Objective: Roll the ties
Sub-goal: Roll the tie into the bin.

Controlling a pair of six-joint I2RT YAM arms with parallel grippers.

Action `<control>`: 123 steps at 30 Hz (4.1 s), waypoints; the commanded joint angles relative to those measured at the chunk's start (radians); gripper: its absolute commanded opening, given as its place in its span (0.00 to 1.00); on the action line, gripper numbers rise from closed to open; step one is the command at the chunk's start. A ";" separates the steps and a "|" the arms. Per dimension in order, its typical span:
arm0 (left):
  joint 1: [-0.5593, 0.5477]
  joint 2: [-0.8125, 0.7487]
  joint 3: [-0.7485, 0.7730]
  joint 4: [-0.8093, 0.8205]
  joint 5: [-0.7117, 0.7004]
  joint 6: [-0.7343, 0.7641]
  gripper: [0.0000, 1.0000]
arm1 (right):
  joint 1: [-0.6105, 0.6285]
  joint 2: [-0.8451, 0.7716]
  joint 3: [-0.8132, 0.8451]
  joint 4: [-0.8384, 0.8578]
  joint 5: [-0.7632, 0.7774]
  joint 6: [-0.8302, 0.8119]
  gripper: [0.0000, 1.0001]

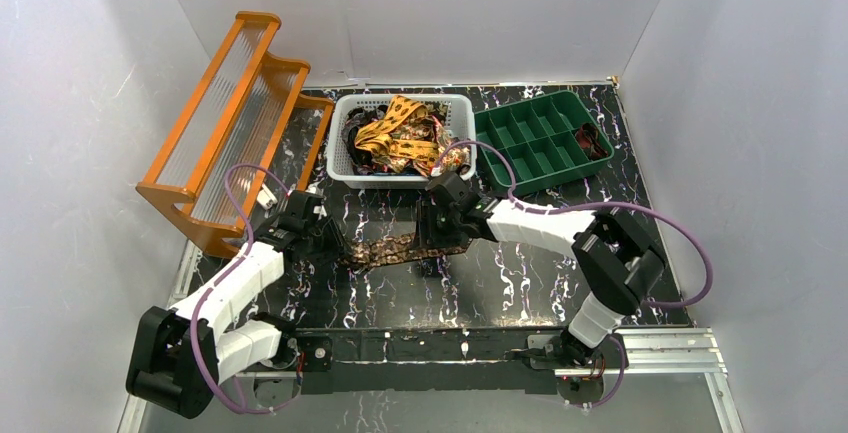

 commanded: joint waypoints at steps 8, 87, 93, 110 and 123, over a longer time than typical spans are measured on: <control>-0.003 -0.055 -0.047 0.045 -0.001 -0.071 0.18 | 0.007 0.103 0.070 -0.061 0.206 -0.071 0.55; -0.736 0.596 0.537 -0.244 -0.721 -0.055 0.62 | -0.051 -0.603 -0.272 -0.149 0.343 0.245 0.83; -0.732 0.561 0.546 -0.150 -0.632 -0.074 0.75 | -0.067 -0.592 -0.295 -0.126 0.279 0.239 0.84; -0.333 0.005 0.230 -0.140 -0.375 -0.065 0.97 | 0.053 -0.267 -0.196 0.354 -0.051 -0.208 0.99; -0.175 -0.058 0.141 -0.148 -0.224 -0.062 0.98 | 0.209 0.007 -0.102 0.648 -0.013 -0.916 0.99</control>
